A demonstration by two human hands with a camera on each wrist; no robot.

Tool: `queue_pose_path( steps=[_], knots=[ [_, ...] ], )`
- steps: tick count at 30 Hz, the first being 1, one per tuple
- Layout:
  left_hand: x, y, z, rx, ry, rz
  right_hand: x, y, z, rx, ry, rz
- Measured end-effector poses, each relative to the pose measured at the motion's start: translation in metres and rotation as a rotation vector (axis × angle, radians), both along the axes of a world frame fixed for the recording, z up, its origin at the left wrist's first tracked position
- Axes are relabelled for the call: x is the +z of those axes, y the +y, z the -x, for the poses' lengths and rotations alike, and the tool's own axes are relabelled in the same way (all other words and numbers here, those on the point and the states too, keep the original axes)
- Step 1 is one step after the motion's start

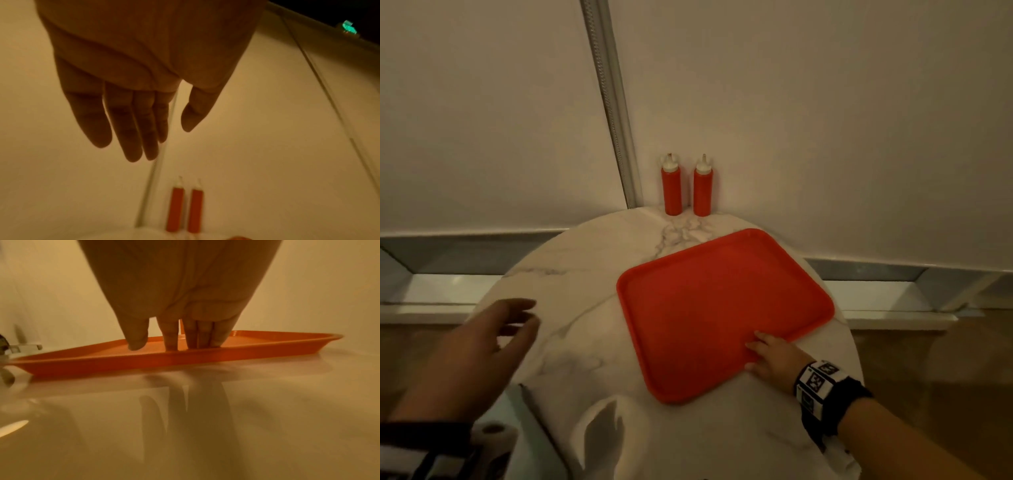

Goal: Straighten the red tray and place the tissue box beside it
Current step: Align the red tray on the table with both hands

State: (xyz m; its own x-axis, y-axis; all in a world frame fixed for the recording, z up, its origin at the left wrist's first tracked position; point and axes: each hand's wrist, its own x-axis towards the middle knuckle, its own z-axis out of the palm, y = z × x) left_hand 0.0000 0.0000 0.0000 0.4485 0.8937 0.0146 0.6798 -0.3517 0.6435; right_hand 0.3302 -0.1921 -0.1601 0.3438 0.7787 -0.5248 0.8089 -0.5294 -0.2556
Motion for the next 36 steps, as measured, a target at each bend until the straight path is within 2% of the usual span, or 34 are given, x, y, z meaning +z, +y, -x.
queue_pose_path(
  steps=[2, 4, 7, 10, 13, 19, 25, 30, 36],
  knots=[
    [-0.024, -0.019, -0.043, -0.111, 0.138, 0.000, -0.001, -0.010, -0.023, -0.011, -0.048, -0.011],
    [-0.052, -0.041, -0.080, -0.213, 0.346, 0.064, 0.001, -0.018, -0.043, -0.038, -0.053, -0.004],
    [-0.104, -0.062, -0.110, -0.363, 0.542, 0.151, 0.002, -0.025, -0.067, -0.071, -0.050, 0.018],
    [-0.146, -0.080, -0.132, -0.432, 0.678, 0.183, -0.003, -0.030, -0.091, -0.095, -0.068, 0.055],
    [-0.164, -0.095, -0.147, -0.425, 0.796, 0.212, -0.007, -0.033, -0.108, -0.081, -0.085, 0.080],
    [-0.169, -0.089, -0.168, -0.320, 0.800, 0.333, -0.017, -0.032, -0.107, 0.013, -0.159, 0.070],
    [-0.165, -0.048, -0.168, -0.308, 0.799, 0.263, -0.023, -0.024, -0.098, -0.010, -0.195, 0.035],
    [-0.170, -0.024, -0.162, -0.306, 0.862, 0.212, -0.026, -0.020, -0.082, -0.058, -0.147, 0.026],
    [-0.179, -0.006, -0.145, -0.349, 0.812, 0.153, -0.025, -0.016, -0.051, -0.145, -0.173, 0.025]
  ],
)
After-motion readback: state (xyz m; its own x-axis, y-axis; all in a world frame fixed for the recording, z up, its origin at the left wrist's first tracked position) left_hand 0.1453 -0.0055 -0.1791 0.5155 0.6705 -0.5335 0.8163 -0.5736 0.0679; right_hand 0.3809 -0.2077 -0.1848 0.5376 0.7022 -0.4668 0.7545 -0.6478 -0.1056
